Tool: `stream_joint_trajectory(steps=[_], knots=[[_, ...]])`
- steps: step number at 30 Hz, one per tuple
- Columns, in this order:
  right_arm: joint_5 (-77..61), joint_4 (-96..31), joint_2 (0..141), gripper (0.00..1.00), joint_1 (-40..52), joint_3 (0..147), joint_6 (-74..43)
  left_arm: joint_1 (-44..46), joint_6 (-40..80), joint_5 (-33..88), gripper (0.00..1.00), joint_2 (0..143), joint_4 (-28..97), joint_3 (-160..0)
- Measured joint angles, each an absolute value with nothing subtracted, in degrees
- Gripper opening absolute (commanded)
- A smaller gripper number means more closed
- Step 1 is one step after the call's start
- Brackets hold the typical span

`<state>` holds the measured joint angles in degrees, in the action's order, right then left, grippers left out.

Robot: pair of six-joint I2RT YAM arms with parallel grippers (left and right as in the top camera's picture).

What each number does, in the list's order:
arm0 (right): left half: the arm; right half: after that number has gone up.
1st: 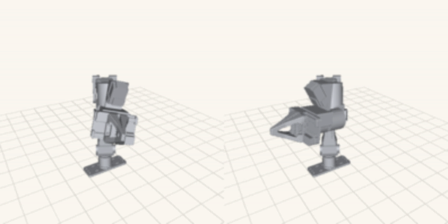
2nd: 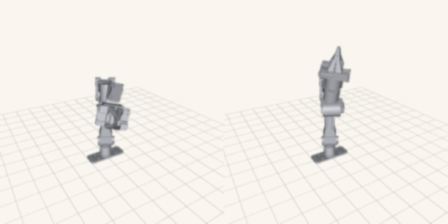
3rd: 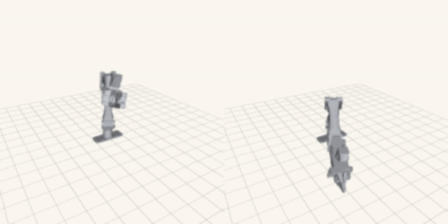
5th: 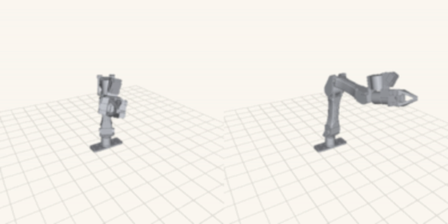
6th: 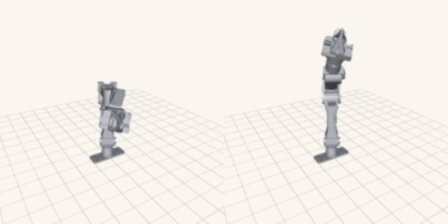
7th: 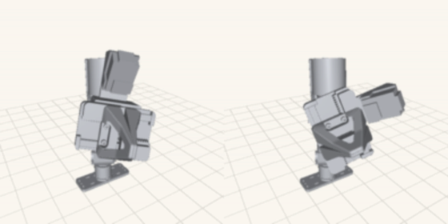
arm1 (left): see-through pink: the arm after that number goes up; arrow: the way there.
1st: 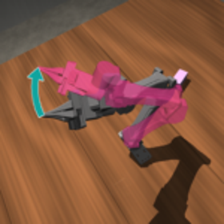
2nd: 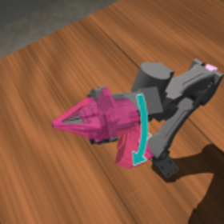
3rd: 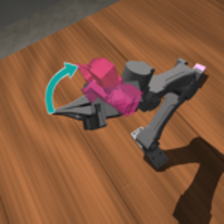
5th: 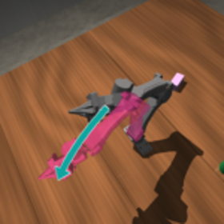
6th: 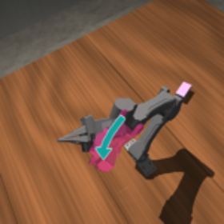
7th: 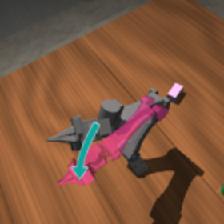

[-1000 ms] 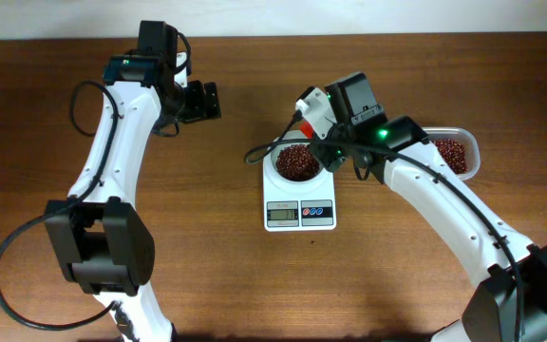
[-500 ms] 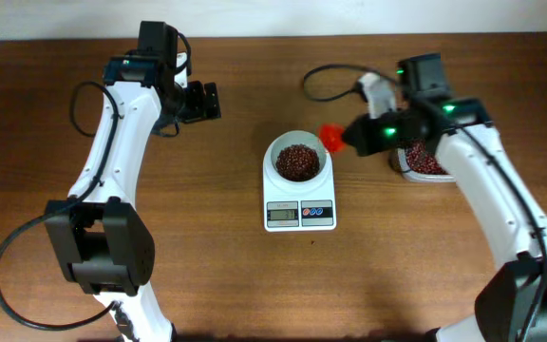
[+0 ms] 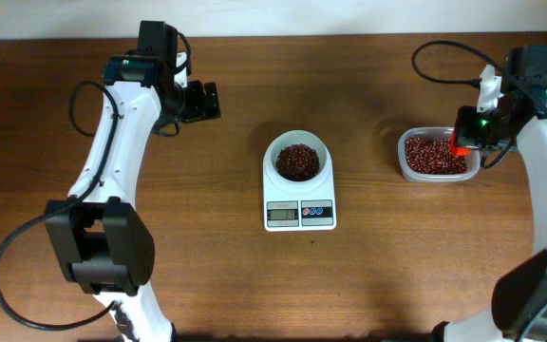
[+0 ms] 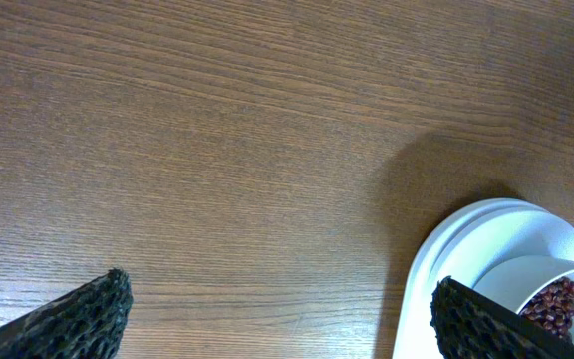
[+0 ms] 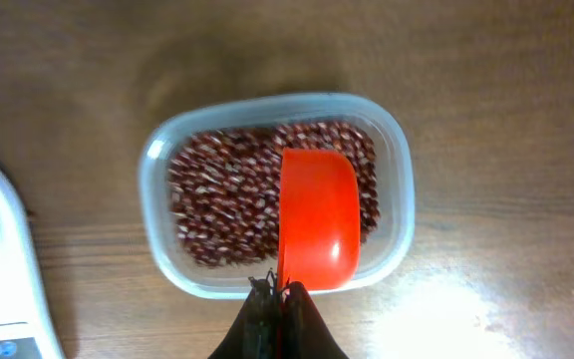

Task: Scoop item into bowl and weigh 50g on scale
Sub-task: 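Return the empty scoop with the right gripper to the bean tub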

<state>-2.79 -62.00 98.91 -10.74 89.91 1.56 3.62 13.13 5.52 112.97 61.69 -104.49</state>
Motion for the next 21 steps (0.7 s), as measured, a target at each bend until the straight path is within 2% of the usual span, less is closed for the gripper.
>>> stream_joint_trajectory(steps=[5,10,15,18,21], knots=[[-1.37,-59.88,108.99,0.04,-10.74,89.91,1.48,3.64,13.13,5.52,0.99,112.97,61.67,-104.49],[-9.67,-57.01,112.25,0.04,-11.07,90.02,1.5,3.64,13.15,5.52,0.99,112.97,61.71,-104.49],[-23.33,-60.42,112.88,0.04,-19.73,90.13,1.93,3.64,13.13,5.52,0.99,112.97,61.69,-104.49],[-31.31,-63.37,112.95,0.04,-24.71,90.13,6.17,3.64,13.13,5.52,0.99,112.97,61.67,-104.49],[-34.92,-64.16,113.1,0.04,-28.03,90.13,7.68,3.64,13.13,5.52,0.99,112.97,61.69,-104.49]])
